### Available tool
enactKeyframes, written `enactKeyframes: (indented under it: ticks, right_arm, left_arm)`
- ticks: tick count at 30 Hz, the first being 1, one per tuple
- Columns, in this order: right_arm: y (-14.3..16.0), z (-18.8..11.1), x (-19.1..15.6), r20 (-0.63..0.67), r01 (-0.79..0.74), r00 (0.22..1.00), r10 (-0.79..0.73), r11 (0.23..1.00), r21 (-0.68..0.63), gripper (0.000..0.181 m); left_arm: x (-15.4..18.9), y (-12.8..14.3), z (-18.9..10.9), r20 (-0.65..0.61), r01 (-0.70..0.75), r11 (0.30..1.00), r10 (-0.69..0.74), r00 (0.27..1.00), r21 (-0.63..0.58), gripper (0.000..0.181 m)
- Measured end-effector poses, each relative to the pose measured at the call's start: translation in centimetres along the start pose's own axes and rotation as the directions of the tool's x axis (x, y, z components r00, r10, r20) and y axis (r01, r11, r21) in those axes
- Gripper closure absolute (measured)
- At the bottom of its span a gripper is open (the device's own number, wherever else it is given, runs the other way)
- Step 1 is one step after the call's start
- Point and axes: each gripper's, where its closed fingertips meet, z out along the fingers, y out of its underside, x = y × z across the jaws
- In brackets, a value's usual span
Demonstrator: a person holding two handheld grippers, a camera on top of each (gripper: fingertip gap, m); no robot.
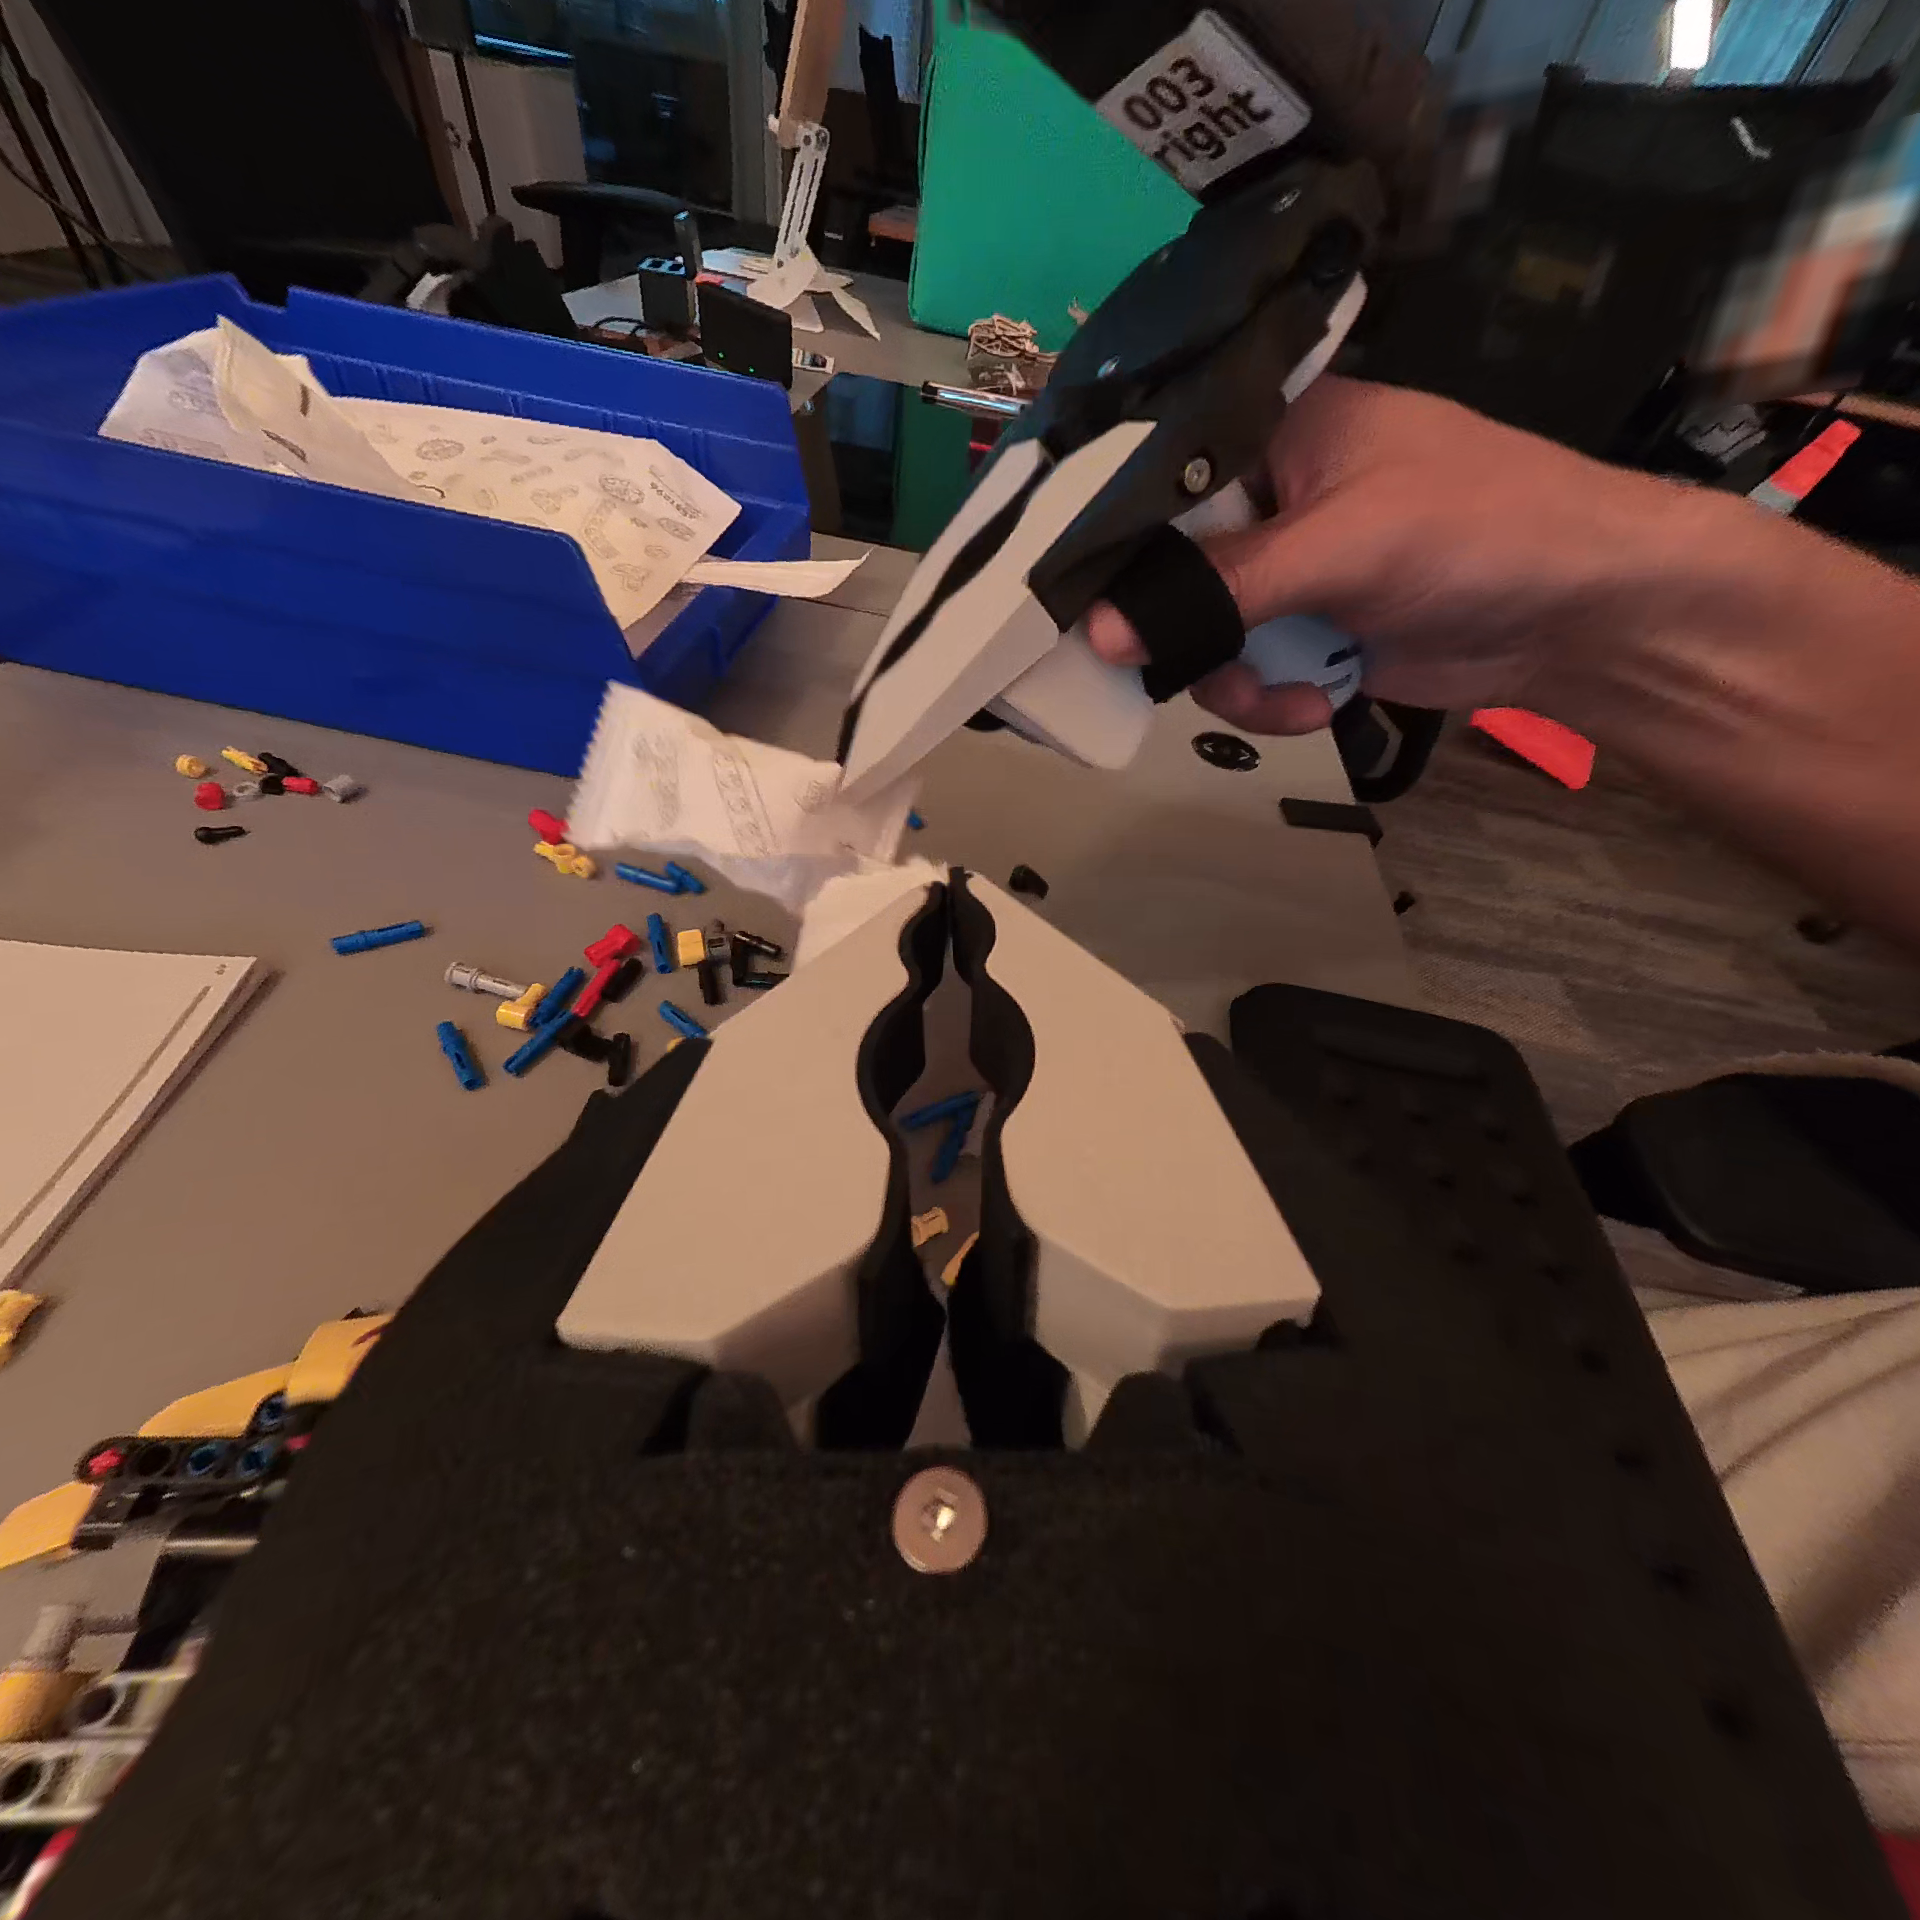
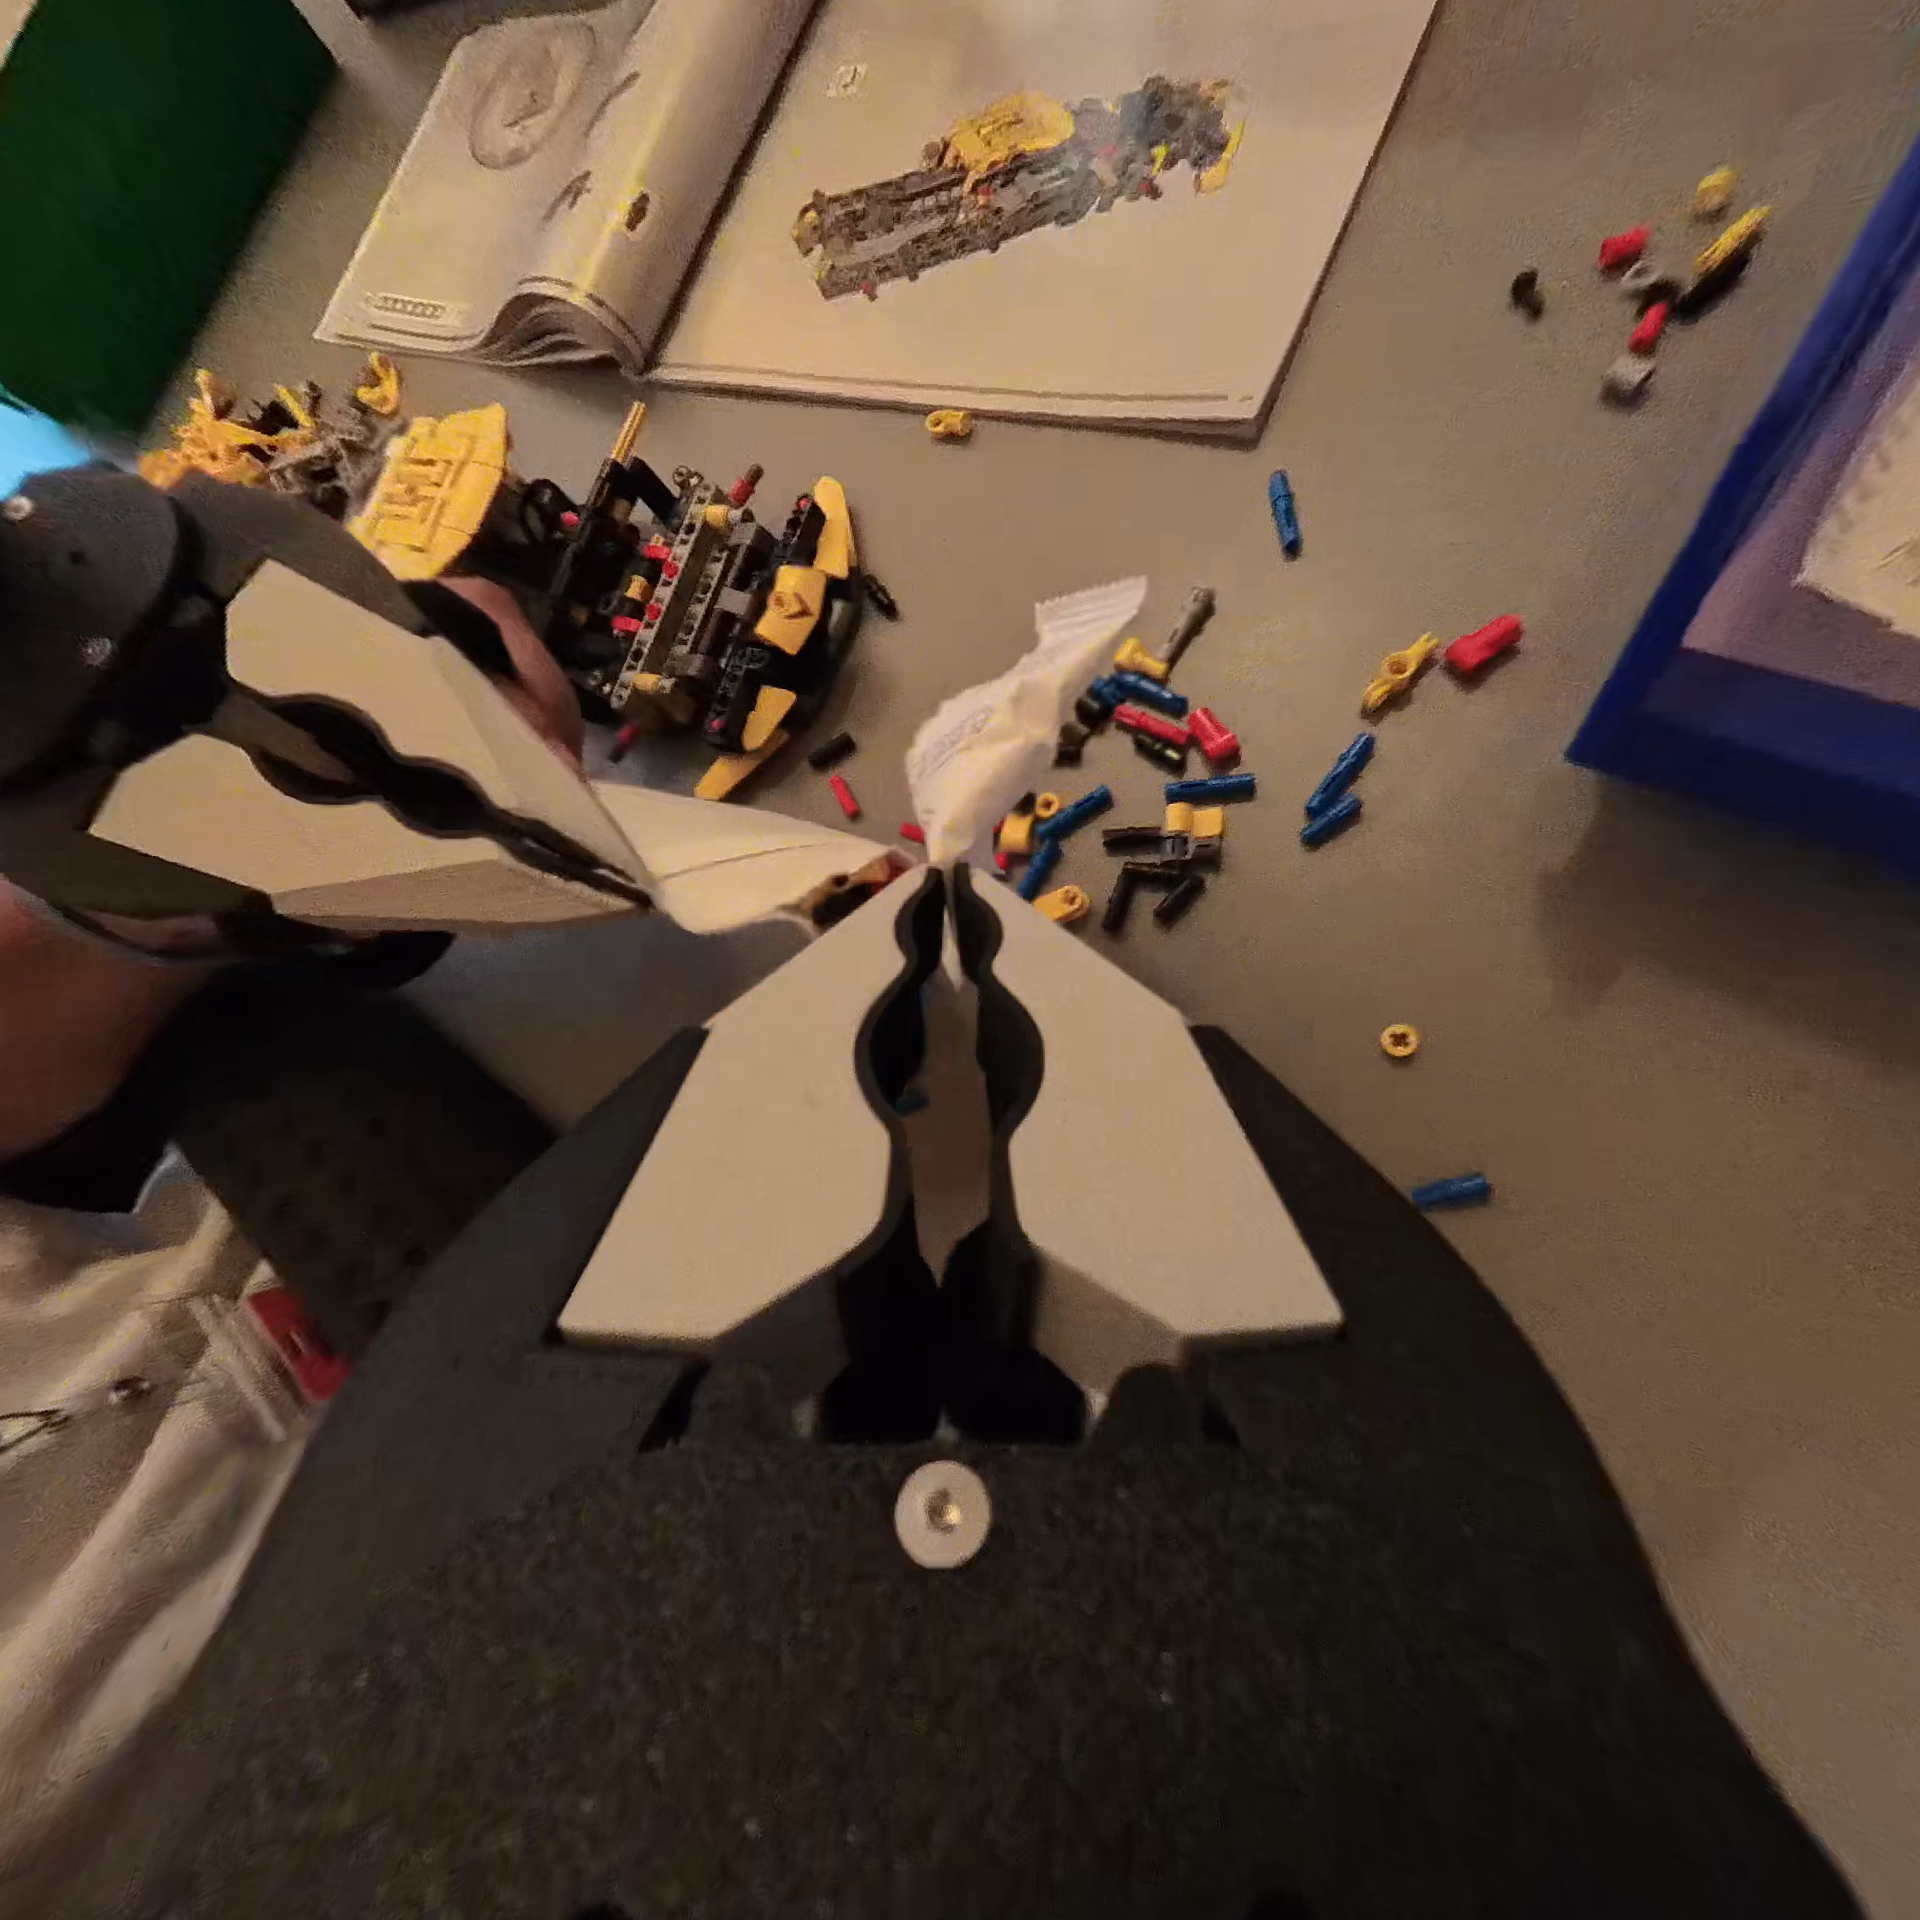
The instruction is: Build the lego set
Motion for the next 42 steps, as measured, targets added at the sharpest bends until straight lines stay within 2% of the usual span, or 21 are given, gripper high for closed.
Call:
enactKeyframes:
  ticks: [2,5,10,14,18,20,23,25,27,28,29,31,33,35,38,42]
  right_arm:
    - [-1.1,-0.3,-0.5,0.049,-0.046,0.998,0.043,0.997,0.058,0.18]
    - [-1.5,-0.6,-2.9,0.298,-0.188,0.94,0.165,0.981,0.05,0.177]
    - [-1.2,-0.7,-1.4,0.244,-0.148,0.962,0.119,0.983,0.104,0.172]
    - [-0.7,-0.9,-0.8,0.26,-0.191,0.953,0.157,0.975,0.114,0.173]
    - [-0.5,-1.3,0.9,0.211,-0.231,0.957,0.197,0.961,0.153,0.174]
    - [-0.6,-1.6,0.8,0.242,-0.262,0.945,0.219,0.951,0.162,0.175]
    - [0.1,-2.4,2.6,0.158,-0.249,0.962,0.221,0.949,0.193,0.181]
    - [-0.4,-3.3,2.7,0.212,-0.308,0.942,0.26,0.92,0.242,0.181]
    - [-0.5,-3.6,1.9,0.253,-0.303,0.938,0.238,0.917,0.259,0.181]
    - [-0.7,-3.9,1.0,0.272,-0.26,0.945,0.183,0.923,0.282,0.173]
    - [-1.1,-4.3,0.0,0.273,-0.192,0.957,0.101,0.925,0.328,0.157]
    - [-0.7,-4.4,-1.6,0.205,-0.008,0.977,-0.067,0.939,0.344,0.148]
    - [0.3,-3.7,-3.1,0.139,0.175,0.965,-0.224,0.938,0.301,0.127]
    - [-0.1,-3.4,-5.0,0.062,0.333,0.925,-0.376,0.876,0.35,0.118]
    - [-0.2,-2.1,-5.6,-0.145,0.463,0.886,-0.44,0.833,0.304,0.112]
    - [1.0,0.7,-5.1,-0.378,0.456,0.853,-0.359,0.865,0.208,0.104]
  left_arm:
    - [0.0,-0.1,0.1,-0.002,0.017,1.0,-0.016,1.0,0.011,0.181]
    - [0.0,-0.6,0.2,-0.004,0.037,0.998,-0.037,0.999,0.044,0.181]
    - [0.1,-1.3,-0.2,-0.033,0.082,0.991,-0.079,0.996,0.104,0.181]
    - [-0.2,-1.5,-0.5,-0.046,0.119,0.985,-0.114,0.992,0.124,0.181]
    - [-0.6,-2.0,-1.0,-0.062,0.163,0.974,-0.155,0.986,0.155,0.181]
    - [-0.8,-2.1,-1.3,-0.069,0.186,0.968,-0.177,0.982,0.169,0.181]
    - [-1.4,-2.3,-1.8,-0.05,0.186,0.964,-0.18,0.982,0.19,0.181]
    - [-1.6,-2.6,-2.2,-0.054,0.193,0.959,-0.186,0.981,0.208,0.181]
    - [-1.8,-2.7,-2.3,-0.045,0.191,0.958,-0.186,0.982,0.214,0.181]
    - [-1.9,-2.6,-2.2,-0.037,0.182,0.961,-0.178,0.983,0.208,0.181]
    - [-2.0,-2.6,-2.2,-0.03,0.176,0.964,-0.173,0.984,0.201,0.181]
    - [-2.2,-2.6,-2.1,-0.025,0.189,0.961,-0.188,0.982,0.199,0.181]
    - [-2.2,-2.9,-2.1,-0.039,0.242,0.947,-0.24,0.97,0.21,0.181]
    - [-2.6,-3.2,-2.0,-0.042,0.324,0.922,-0.322,0.946,0.211,0.181]
    - [-3.5,-3.4,-1.9,-0.04,0.479,0.85,-0.483,0.875,0.22,0.181]
    - [-4.4,-3.7,-1.9,-0.071,0.65,0.718,-0.656,0.752,0.251,0.181]
